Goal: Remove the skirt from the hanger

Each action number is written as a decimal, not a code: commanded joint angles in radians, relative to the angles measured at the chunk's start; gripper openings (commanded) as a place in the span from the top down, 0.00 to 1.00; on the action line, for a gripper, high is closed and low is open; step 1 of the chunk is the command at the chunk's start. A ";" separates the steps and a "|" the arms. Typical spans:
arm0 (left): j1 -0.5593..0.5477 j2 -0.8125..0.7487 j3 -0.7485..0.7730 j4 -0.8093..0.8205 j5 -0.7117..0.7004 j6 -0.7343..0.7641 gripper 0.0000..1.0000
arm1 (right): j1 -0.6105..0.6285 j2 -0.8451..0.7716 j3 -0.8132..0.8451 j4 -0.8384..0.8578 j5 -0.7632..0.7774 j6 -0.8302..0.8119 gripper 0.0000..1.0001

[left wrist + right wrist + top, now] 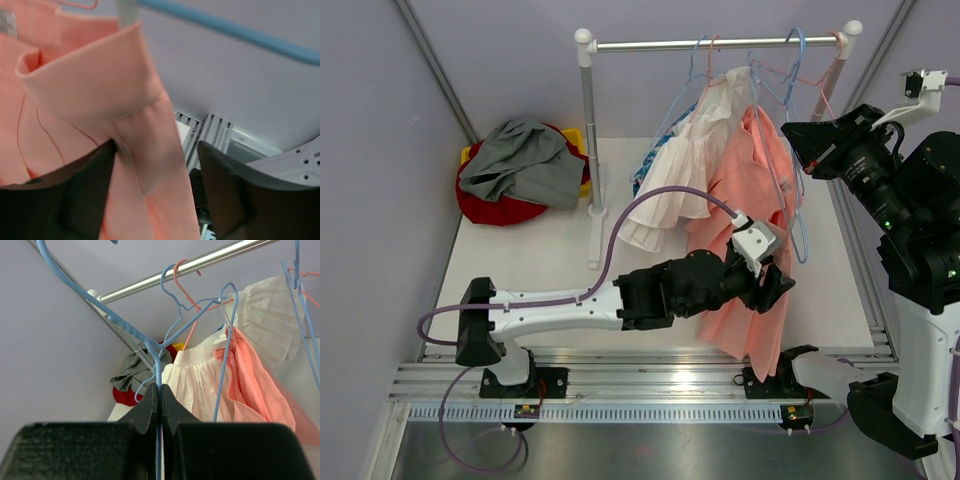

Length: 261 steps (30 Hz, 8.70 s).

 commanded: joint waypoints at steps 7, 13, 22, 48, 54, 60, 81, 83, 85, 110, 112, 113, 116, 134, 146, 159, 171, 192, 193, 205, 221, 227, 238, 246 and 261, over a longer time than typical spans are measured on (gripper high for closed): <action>-0.042 0.008 0.076 0.085 -0.274 0.022 1.00 | 0.007 -0.043 0.033 0.110 -0.003 0.025 1.00; -0.079 -0.009 0.096 0.037 -0.374 0.071 1.00 | 0.005 -0.107 -0.104 0.173 0.034 0.058 1.00; -0.165 -0.006 0.181 -0.020 -0.353 0.177 1.00 | 0.007 -0.152 -0.355 0.323 0.156 0.060 1.00; -0.249 0.115 0.399 -0.156 -0.201 0.202 1.00 | 0.005 -0.173 -0.584 0.521 0.614 0.049 1.00; -0.303 0.063 0.297 -0.141 -0.244 0.205 1.00 | 0.007 -0.126 -0.555 0.546 0.574 0.023 1.00; -0.320 -0.078 -0.009 -0.066 -0.268 0.111 1.00 | 0.005 -0.086 -0.454 0.532 0.525 -0.023 1.00; 0.200 0.092 0.221 -0.226 -0.446 0.096 1.00 | 0.007 -0.147 -0.020 -0.268 0.060 0.239 1.00; 0.244 0.167 0.340 -0.327 -0.413 0.079 1.00 | 0.007 -0.103 0.060 -0.359 0.039 0.223 1.00; 0.293 0.205 0.401 -0.376 -0.406 0.071 1.00 | 0.007 -0.072 0.178 -0.497 0.028 0.198 1.00; -0.062 -0.300 -0.229 -0.757 -0.701 -0.233 1.00 | 0.005 0.162 0.263 -0.236 0.293 -0.003 1.00; -0.106 -0.351 -0.281 -0.832 -0.702 -0.344 1.00 | 0.007 0.210 0.274 -0.182 0.293 -0.002 1.00; -0.120 -0.406 -0.303 -0.859 -0.704 -0.382 1.00 | 0.007 0.225 0.292 -0.160 0.293 -0.001 1.00; -0.186 -0.491 -0.348 -0.966 -0.718 -0.528 1.00 | 0.005 0.302 0.339 -0.106 0.304 -0.008 1.00; -0.301 -0.482 -0.087 -1.411 -0.914 -0.772 1.00 | -0.010 0.449 0.229 0.038 0.460 -0.075 1.00; -0.009 -0.690 -0.068 -1.088 -0.924 -0.127 1.00 | -0.032 0.201 -0.108 0.084 0.464 -0.064 1.00; 0.693 -0.455 0.299 -0.661 -0.390 0.397 1.00 | -0.032 -0.057 -0.272 0.108 0.520 -0.126 0.01; 1.486 0.172 0.884 -0.462 -0.120 0.108 1.00 | -0.032 -0.258 -0.541 0.170 0.270 -0.077 0.01; 1.392 -0.006 0.258 -0.664 0.037 -0.033 0.01 | -0.032 -0.166 -0.356 0.452 -0.127 -0.175 0.01; 1.371 -0.055 0.191 -0.664 0.034 -0.022 0.01 | -0.032 -0.146 -0.336 0.455 -0.147 -0.172 0.01; 1.102 -0.708 -0.534 -0.686 -0.064 -0.074 0.01 | -0.030 0.233 -0.098 0.478 -0.135 -0.161 0.05; 1.085 -0.799 -0.659 -0.667 -0.057 -0.079 0.01 | -0.015 0.478 -0.042 0.533 -0.110 -0.141 0.24; 1.085 -0.825 -0.664 -0.663 -0.066 -0.073 0.01 | 0.013 0.540 -0.030 0.544 -0.086 -0.127 0.37; 1.085 -0.805 -0.661 -0.661 -0.063 -0.062 0.01 | 0.039 0.544 -0.019 0.532 -0.030 -0.138 0.99; 1.085 -0.822 -0.636 -0.647 -0.103 -0.054 0.01 | 0.040 0.489 0.074 0.477 -0.018 -0.173 1.00; 0.638 -0.390 0.294 -0.773 -0.089 0.068 0.01 | 0.039 0.193 -0.143 0.394 0.181 -0.186 1.00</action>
